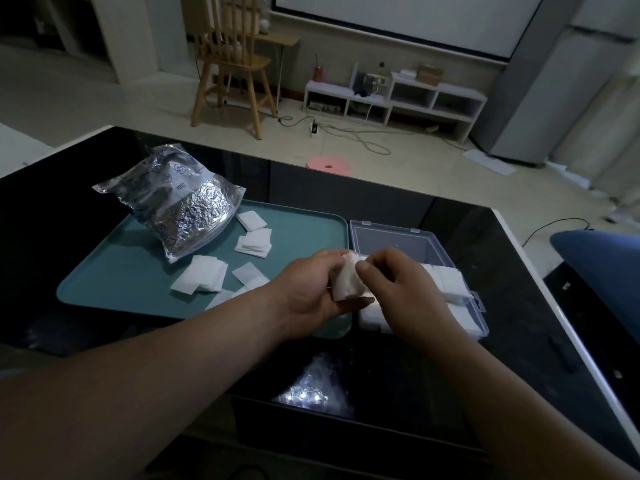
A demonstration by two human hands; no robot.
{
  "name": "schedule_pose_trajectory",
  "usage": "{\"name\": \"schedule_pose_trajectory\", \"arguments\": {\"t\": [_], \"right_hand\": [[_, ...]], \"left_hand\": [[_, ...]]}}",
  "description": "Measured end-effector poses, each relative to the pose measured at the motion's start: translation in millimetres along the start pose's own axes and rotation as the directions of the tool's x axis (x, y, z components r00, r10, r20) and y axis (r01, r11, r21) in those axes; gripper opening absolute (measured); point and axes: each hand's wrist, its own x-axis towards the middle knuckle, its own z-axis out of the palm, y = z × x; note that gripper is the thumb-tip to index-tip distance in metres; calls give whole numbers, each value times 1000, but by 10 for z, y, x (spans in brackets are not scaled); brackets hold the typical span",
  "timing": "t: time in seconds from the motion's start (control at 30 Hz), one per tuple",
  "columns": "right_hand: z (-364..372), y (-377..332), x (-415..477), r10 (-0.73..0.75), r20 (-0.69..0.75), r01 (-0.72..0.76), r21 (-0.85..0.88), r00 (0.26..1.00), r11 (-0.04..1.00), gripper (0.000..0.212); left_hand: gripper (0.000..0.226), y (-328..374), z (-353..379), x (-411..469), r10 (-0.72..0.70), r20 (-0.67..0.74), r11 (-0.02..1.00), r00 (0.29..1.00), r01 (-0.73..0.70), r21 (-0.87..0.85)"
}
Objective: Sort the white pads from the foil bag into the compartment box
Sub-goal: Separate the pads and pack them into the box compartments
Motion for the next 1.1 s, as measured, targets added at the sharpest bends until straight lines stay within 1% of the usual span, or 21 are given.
{"name": "schedule_pose_trajectory", "arguments": {"t": [0.07,0.13,0.17,0.23,0.27,0.33,0.4,0.43,0.47,0.5,0.57,0.67,0.77,0.83,0.9,1.1], "right_hand": [[-4,-20,-23,6,11,-6,-18,1000,1000,23],[-4,-11,-36,15,3,-15,-64,1000,998,22],[-7,-4,-24,28,-8,-28,-64,1000,998,20],[-47,26,7,65,-43,-66,-18,997,998,17],[-71,41,32,83,-51,-83,1,995,997,16],[-127,69,60,119,-21,-119,17,993,993,16],[-198,104,78,148,1,-147,73,989,986,15],[-248,121,89,160,-16,-157,111,987,981,14],[-312,143,107,176,-50,-167,141,983,976,14],[-386,174,127,199,-92,-183,163,976,969,15],[-518,271,168,269,-129,-242,192,954,951,18],[-550,403,171,351,-28,-344,139,936,929,20],[-391,451,153,348,39,-349,-2,936,937,19],[-309,445,161,328,57,-323,-77,943,943,15],[-289,452,184,321,61,-312,-127,945,942,13],[-307,471,194,352,143,-335,-128,925,933,12]], "left_hand": [[18,-17,17,-11,58,-22,993,998,-56,108],[15,-31,49,-30,77,-32,980,996,-70,187],[16,-30,67,-38,78,-36,977,996,-69,201],[20,-38,113,-54,72,-56,973,996,-58,222],[21,-44,115,-39,83,-67,961,994,-62,271],[17,-58,129,-1,122,-57,917,991,-90,390],[11,-50,165,26,161,-41,886,986,-126,447],[8,-32,174,40,192,-36,871,981,-153,468],[7,-11,168,62,239,-36,840,970,-187,510],[8,7,145,93,290,-38,786,956,-215,579],[13,27,74,141,368,-15,649,930,-245,721],[16,-41,-15,195,392,57,470,918,-253,846],[24,-151,-56,235,341,133,315,930,-246,917],[30,-189,-76,258,321,162,266,933,-253,930],[33,-196,-74,256,316,174,251,933,-259,933],[36,-209,-83,232,311,196,207,930,-268,941]]}}
